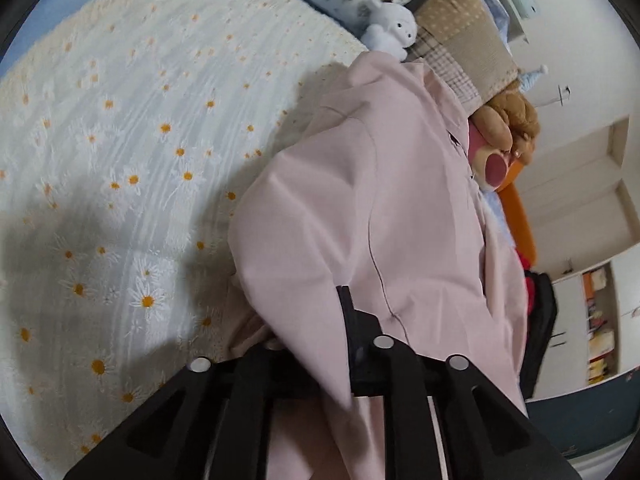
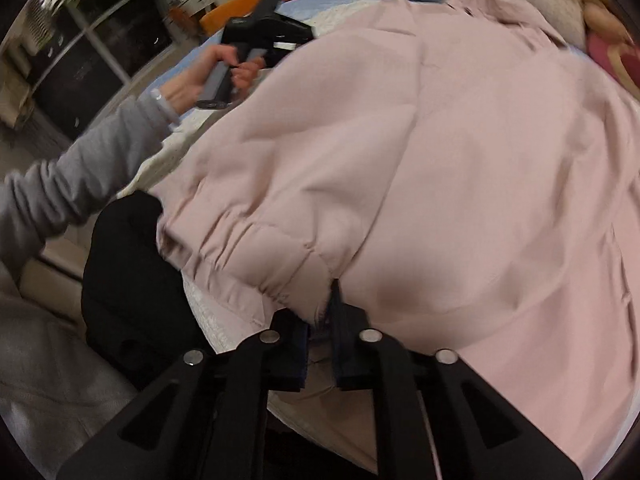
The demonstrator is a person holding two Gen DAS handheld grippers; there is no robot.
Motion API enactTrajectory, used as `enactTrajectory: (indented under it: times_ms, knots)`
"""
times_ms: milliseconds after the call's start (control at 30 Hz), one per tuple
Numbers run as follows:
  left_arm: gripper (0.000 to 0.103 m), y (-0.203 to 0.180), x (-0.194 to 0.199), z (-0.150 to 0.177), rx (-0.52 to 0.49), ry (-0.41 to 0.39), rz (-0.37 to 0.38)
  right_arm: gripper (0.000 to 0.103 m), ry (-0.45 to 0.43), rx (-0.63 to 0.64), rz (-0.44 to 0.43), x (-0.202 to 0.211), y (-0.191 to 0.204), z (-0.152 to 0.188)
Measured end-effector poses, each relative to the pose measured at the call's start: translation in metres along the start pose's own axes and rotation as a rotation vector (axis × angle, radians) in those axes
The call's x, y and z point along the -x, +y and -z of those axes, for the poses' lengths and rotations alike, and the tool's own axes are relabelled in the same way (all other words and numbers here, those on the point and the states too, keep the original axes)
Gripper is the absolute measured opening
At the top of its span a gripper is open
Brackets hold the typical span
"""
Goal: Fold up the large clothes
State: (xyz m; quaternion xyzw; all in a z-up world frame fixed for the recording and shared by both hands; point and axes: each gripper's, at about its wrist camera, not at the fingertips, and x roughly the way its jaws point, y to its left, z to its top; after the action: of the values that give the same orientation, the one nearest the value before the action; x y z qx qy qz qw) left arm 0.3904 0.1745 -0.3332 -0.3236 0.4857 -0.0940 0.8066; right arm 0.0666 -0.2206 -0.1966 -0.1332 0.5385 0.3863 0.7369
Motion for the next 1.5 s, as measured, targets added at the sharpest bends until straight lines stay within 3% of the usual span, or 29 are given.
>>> enactTrajectory:
  times_ms: [67, 100, 233, 300, 333, 400, 433, 533, 633, 667, 767, 833, 900, 933, 1033, 1067, 1200, 1233, 1267, 1333, 1433, 1500]
  knots:
    - [0.044, -0.011, 0.009, 0.001, -0.028, 0.015, -0.027, 0.066, -0.028, 0.080, 0.070, 0.013, 0.017, -0.001]
    - [0.051, -0.019, 0.018, 0.004, -0.053, 0.011, -0.045, 0.066, -0.054, 0.108, 0.088, 0.018, 0.023, 0.000]
    - [0.056, -0.053, 0.055, 0.021, -0.159, -0.036, -0.097, 0.063, -0.163, 0.306, 0.233, 0.031, 0.064, -0.009]
    - [0.056, -0.070, 0.066, 0.030, -0.203, -0.052, -0.090, 0.059, -0.147, 0.384, 0.273, 0.019, 0.075, -0.014]
    - [0.056, -0.078, 0.069, 0.034, -0.229, -0.056, -0.089, 0.052, -0.121, 0.444, 0.314, 0.008, 0.083, -0.018]
    - [0.056, -0.094, 0.069, 0.041, -0.288, -0.074, -0.088, 0.024, -0.068, 0.550, 0.376, -0.013, 0.090, -0.022]
    - [0.056, -0.098, 0.067, 0.043, -0.309, -0.076, -0.097, 0.015, -0.058, 0.553, 0.389, -0.019, 0.089, -0.022]
    - [0.056, -0.097, 0.050, 0.045, -0.323, -0.048, -0.159, 0.008, -0.123, 0.423, 0.311, 0.004, 0.075, -0.026]
    - [0.056, -0.075, 0.032, 0.045, -0.292, -0.017, -0.220, 0.008, -0.140, 0.254, 0.209, 0.028, 0.049, -0.013]
    - [0.056, -0.069, 0.026, 0.043, -0.283, -0.009, -0.245, 0.007, -0.125, 0.210, 0.181, 0.027, 0.038, -0.008]
    - [0.058, -0.050, 0.011, 0.043, -0.232, 0.017, -0.223, 0.007, -0.035, 0.131, 0.158, 0.001, 0.012, 0.007]
    - [0.058, -0.052, 0.010, 0.045, -0.258, 0.009, -0.250, 0.008, 0.026, 0.118, 0.146, -0.018, 0.004, 0.015]
    - [0.058, -0.058, 0.013, 0.047, -0.277, 0.010, -0.285, 0.011, 0.032, 0.139, 0.146, -0.018, 0.005, 0.013]
    - [0.057, -0.060, 0.017, 0.047, -0.277, 0.021, -0.294, 0.014, 0.030, 0.146, 0.140, -0.013, 0.006, 0.012]
    - [0.057, -0.077, 0.046, 0.051, -0.320, 0.011, -0.320, 0.052, -0.035, 0.143, 0.067, 0.025, 0.009, 0.009]
    - [0.057, -0.084, 0.054, 0.052, -0.342, 0.002, -0.320, 0.053, -0.071, 0.155, 0.047, 0.043, 0.011, 0.006]
    - [0.058, -0.133, 0.092, 0.075, -0.478, -0.028, -0.248, 0.051, -0.263, 0.191, -0.042, 0.093, 0.016, -0.020]
    - [0.058, -0.147, 0.096, 0.087, -0.513, -0.022, -0.219, 0.042, -0.282, 0.189, -0.048, 0.091, 0.014, -0.030]
    - [0.058, -0.159, 0.098, 0.101, -0.546, -0.010, -0.190, 0.023, -0.284, 0.192, -0.062, 0.082, 0.012, -0.040]
    - [0.058, -0.177, 0.097, 0.128, -0.607, 0.013, -0.153, 0.008, -0.256, 0.218, -0.080, 0.057, 0.010, -0.057]
    - [0.058, -0.189, 0.080, 0.170, -0.675, 0.103, -0.146, 0.008, -0.160, 0.256, -0.118, 0.015, 0.017, -0.064]
    - [0.058, -0.190, 0.059, 0.191, -0.708, 0.176, -0.186, 0.008, -0.101, 0.276, -0.134, -0.005, 0.018, -0.064]
